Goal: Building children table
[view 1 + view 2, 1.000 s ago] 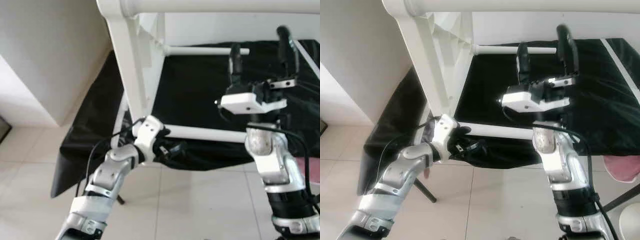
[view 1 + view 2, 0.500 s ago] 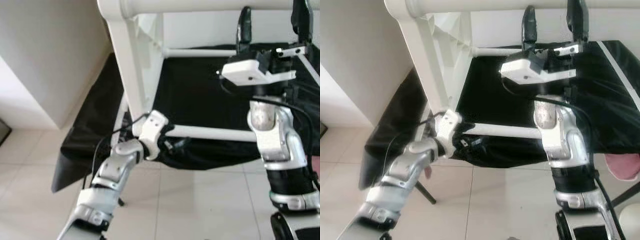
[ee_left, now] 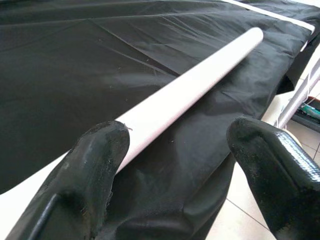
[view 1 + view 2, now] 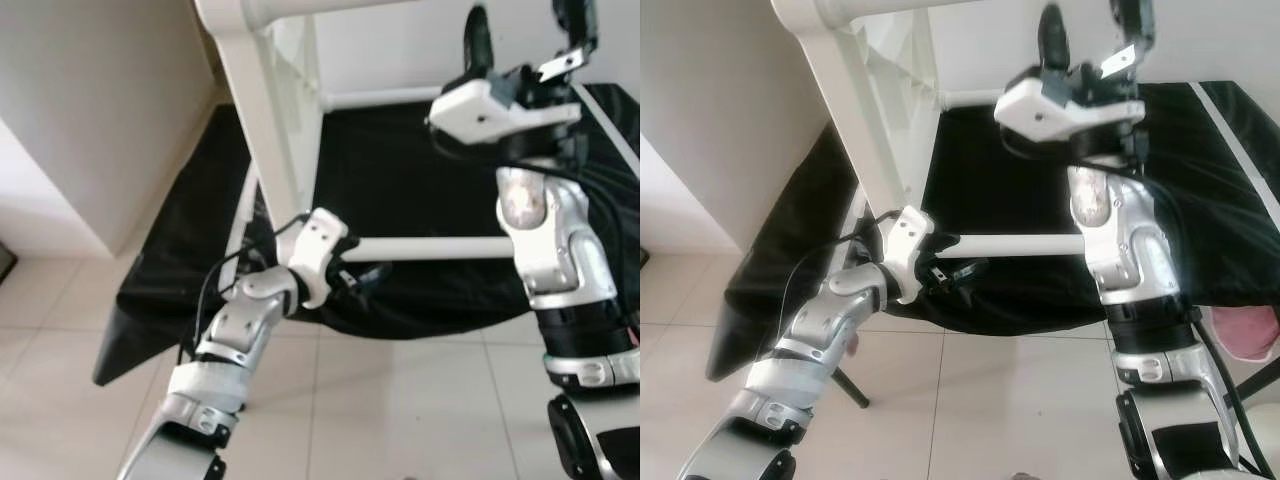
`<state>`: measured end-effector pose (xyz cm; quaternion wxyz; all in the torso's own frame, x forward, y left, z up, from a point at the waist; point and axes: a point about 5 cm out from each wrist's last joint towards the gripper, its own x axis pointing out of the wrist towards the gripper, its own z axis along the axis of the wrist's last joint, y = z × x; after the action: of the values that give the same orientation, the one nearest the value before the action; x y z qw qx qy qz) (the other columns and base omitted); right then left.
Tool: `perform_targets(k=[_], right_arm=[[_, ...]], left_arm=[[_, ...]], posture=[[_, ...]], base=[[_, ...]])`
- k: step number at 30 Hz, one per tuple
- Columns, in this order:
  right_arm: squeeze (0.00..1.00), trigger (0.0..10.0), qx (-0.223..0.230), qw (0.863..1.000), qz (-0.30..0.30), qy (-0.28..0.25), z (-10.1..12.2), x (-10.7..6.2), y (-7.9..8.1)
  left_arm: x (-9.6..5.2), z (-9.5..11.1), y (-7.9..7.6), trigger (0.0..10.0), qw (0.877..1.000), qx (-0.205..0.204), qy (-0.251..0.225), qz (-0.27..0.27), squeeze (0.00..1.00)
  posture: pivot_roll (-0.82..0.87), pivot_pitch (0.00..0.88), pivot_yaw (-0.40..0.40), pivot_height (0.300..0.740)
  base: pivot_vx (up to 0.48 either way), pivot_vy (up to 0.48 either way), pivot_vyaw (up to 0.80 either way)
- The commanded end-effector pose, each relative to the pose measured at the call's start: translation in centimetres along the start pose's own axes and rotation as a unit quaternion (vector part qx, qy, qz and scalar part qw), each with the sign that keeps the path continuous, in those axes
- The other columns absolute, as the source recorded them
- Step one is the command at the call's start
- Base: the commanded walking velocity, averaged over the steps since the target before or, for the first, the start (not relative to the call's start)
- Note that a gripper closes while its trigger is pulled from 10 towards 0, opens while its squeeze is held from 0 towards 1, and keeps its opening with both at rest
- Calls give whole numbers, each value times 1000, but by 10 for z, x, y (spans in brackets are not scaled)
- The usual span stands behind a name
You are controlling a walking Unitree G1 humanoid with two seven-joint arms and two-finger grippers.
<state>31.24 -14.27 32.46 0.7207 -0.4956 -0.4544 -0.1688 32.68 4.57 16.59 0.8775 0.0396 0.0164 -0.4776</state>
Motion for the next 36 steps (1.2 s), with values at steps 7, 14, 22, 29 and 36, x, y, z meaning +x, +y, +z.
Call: perform_targets(k=[7,14,22,29,36], right_arm=[[0,10000,-11,1000,4,-4,2,-1,5],[0,10000,-22,1000,-20,-10,2,5,0],[0,10000,-22,999,-49,-8,1,15,-7],[0,10000,-28,999,-43,10,-3,30,-9],[0,10000,-37,998,-33,28,-9,36,-7]], left_arm=[[-2,1,6,10000,1000,2,-2,16,0],[-1,2,7,10000,1000,5,-4,15,0],[2,3,9,10000,1000,2,-7,18,0],[12,5,7,10000,1000,2,-10,14,0],[22,8,5,10000,1000,3,-13,17,0]], posture=[[-83,69,58,740],[-86,71,58,740],[-86,72,57,740],[-88,69,54,740],[-89,67,52,740]], base=[[0,0,0],[0,0,0],[0,0,0],[0,0,0],[0,0,0]])
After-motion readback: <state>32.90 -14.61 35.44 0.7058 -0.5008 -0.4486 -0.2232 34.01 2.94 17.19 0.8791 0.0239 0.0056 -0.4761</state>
